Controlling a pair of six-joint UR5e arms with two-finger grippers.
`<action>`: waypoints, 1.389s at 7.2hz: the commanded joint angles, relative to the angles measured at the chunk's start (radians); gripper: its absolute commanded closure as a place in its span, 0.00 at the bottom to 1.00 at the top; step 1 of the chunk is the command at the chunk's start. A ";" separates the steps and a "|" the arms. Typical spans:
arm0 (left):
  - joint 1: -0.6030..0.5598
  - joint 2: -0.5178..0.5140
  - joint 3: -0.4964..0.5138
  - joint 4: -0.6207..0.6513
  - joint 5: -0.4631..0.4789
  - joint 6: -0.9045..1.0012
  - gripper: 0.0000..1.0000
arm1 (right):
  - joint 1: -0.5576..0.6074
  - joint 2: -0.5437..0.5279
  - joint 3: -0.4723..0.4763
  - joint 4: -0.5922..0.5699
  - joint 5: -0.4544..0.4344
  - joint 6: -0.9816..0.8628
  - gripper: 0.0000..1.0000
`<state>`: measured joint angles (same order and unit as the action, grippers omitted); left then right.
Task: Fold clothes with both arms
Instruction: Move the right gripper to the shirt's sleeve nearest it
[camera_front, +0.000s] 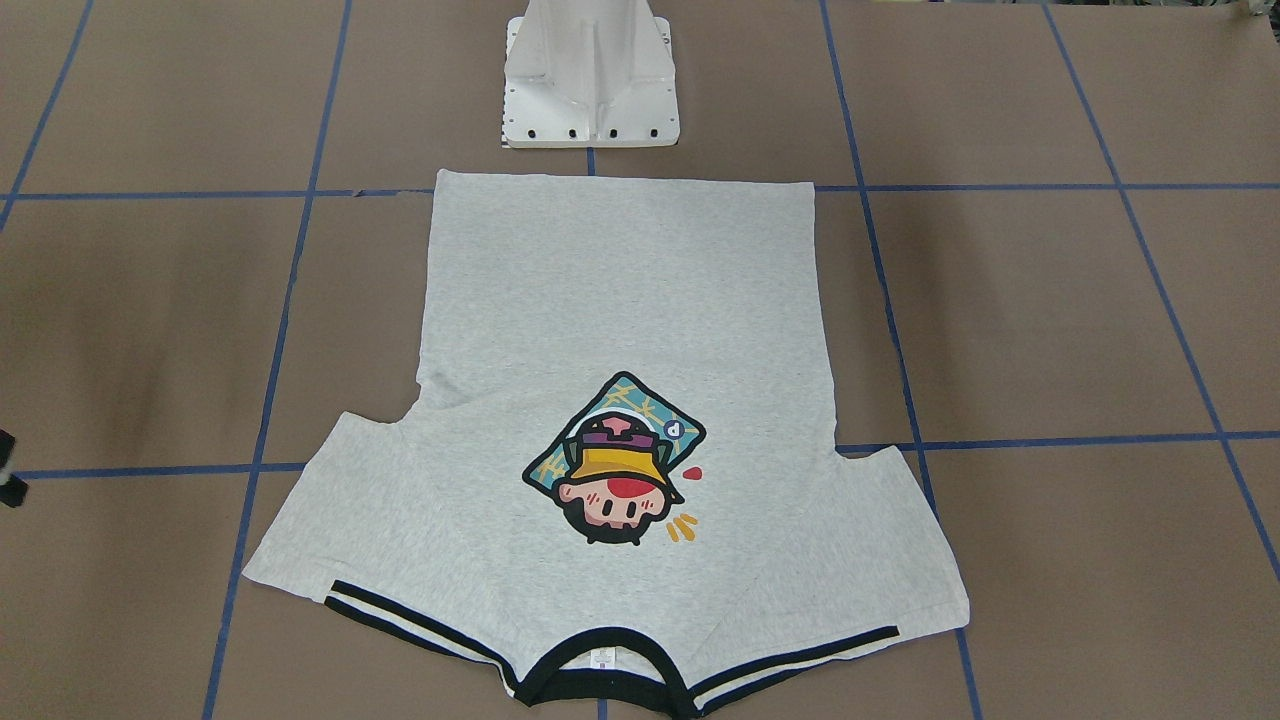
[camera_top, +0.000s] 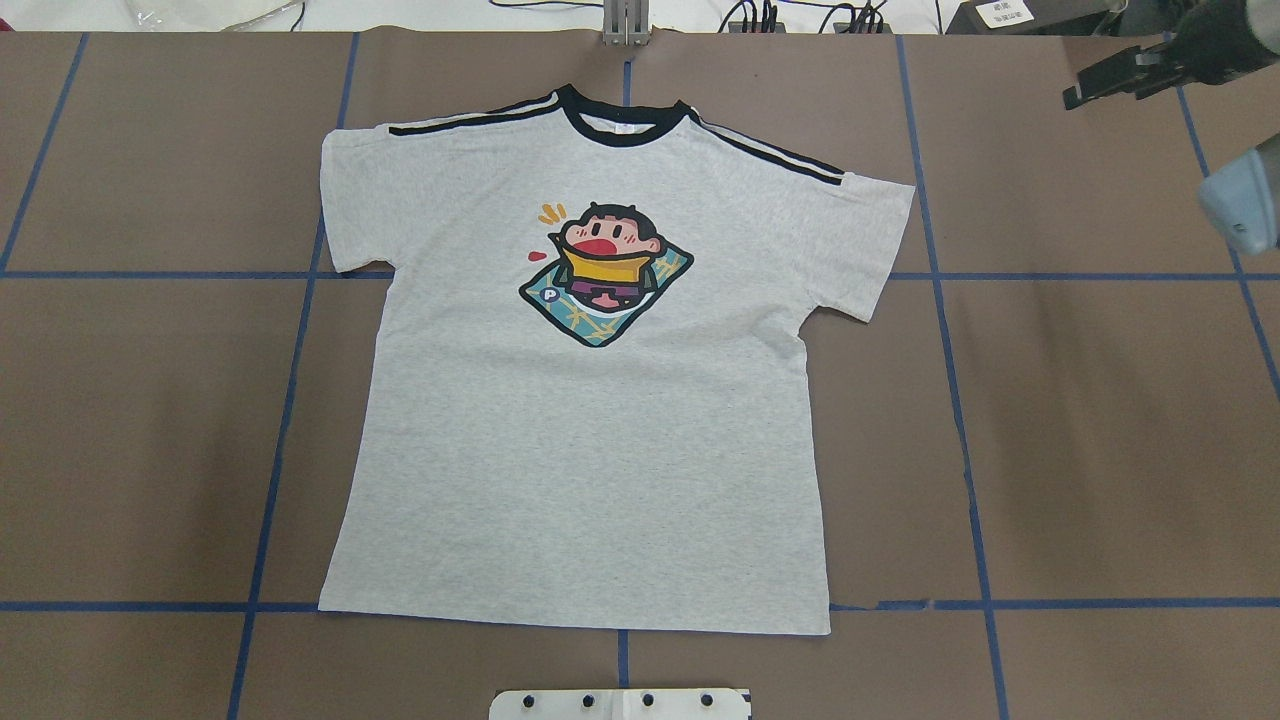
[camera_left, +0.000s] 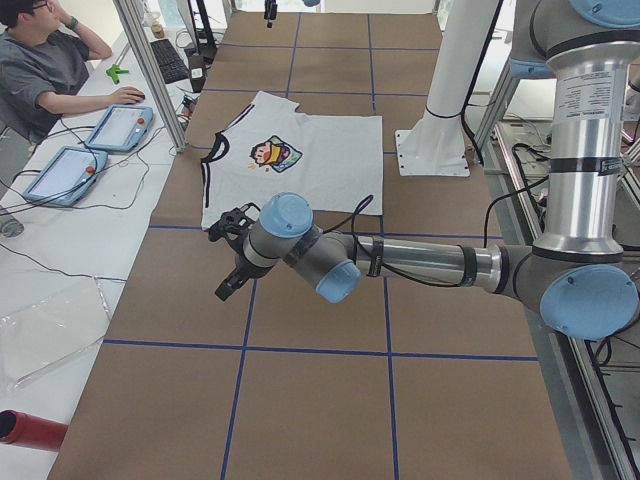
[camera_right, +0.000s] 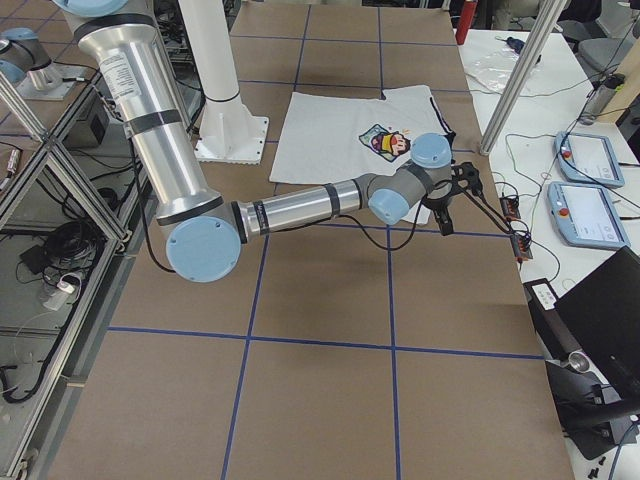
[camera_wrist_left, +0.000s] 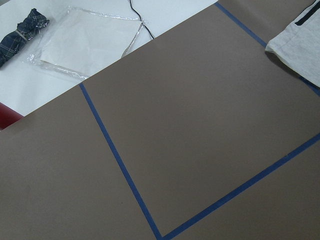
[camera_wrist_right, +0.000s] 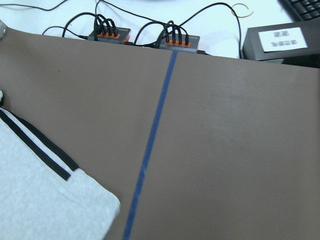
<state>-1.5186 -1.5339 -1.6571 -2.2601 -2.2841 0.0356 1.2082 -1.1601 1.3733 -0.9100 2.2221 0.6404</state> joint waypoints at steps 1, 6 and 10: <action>0.000 0.006 0.003 -0.016 0.000 0.001 0.00 | -0.169 0.149 -0.227 0.262 -0.185 0.273 0.00; 0.000 0.006 0.003 -0.018 0.000 0.001 0.00 | -0.297 0.160 -0.325 0.333 -0.384 0.363 0.09; 0.000 0.006 0.003 -0.019 0.000 0.001 0.00 | -0.300 0.139 -0.329 0.333 -0.386 0.363 0.26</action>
<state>-1.5187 -1.5279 -1.6536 -2.2783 -2.2841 0.0368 0.9094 -1.0188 1.0465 -0.5758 1.8369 1.0030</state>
